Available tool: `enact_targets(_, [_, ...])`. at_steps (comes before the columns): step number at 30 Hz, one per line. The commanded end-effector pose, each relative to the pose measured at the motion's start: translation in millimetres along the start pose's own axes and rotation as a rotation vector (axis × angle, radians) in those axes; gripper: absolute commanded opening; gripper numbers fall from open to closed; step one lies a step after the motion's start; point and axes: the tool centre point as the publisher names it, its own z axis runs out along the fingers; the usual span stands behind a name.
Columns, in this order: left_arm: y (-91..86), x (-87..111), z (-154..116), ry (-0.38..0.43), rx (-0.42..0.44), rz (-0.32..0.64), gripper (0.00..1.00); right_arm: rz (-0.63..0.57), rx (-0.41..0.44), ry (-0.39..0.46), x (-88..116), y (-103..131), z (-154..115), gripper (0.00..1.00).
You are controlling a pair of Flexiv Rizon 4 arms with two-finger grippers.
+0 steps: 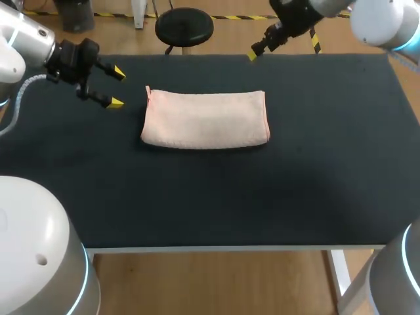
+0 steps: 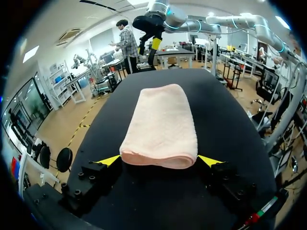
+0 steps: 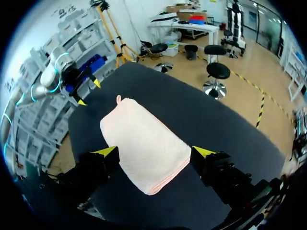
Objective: Fold the towel
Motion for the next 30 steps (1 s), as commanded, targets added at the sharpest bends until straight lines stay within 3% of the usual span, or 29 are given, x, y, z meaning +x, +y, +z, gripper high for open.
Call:
enact_targets(1, [1.1,-0.5,0.6,0.0,0.003,0.001,1.0,0.643,-0.503,0.206,3.3,-21.2,1.1,1.0])
enact_targets(3, [1.1,-0.5,0.6,0.0,0.003,0.001,1.0,0.771,-0.563,0.284,17.1,-23.3,-3.7,1.0])
enact_targets(5, [1.1,-0.5,0.6,0.0,0.003,0.001,1.0,0.767,-0.54,0.274,33.4,-27.3,-6.2,1.0])
enact_targets(6, [1.1,-0.5,0.6,0.0,0.003,0.001,1.0,0.823,-0.525,0.309,38.4,-28.4,-8.8,1.0])
enact_targets(8, [1.1,-0.5,0.6,0.0,0.003,0.001,1.0,0.843,-0.491,0.283,42.8,-34.8,-10.6,1.0])
enact_targets(15, [1.1,-0.5,0.6,0.0,0.003,0.001,1.0,1.006,-0.527,0.325,33.9,-64.0,-14.6,1.0])
enact_targets(20, [1.1,-0.5,0.6,0.0,0.003,0.001,1.0,1.102,-0.495,0.311,19.6,-90.7,-4.2,1.0])
enact_targets(25, [1.1,-0.5,0.6,0.0,0.003,0.001,1.0,1.115,-0.429,0.307,12.0,-108.6,3.5,1.0])
enact_targets(30, [1.1,-0.5,0.6,0.0,0.003,0.001,1.0,1.026,-0.311,0.32,6.1,-111.8,20.7,1.0])
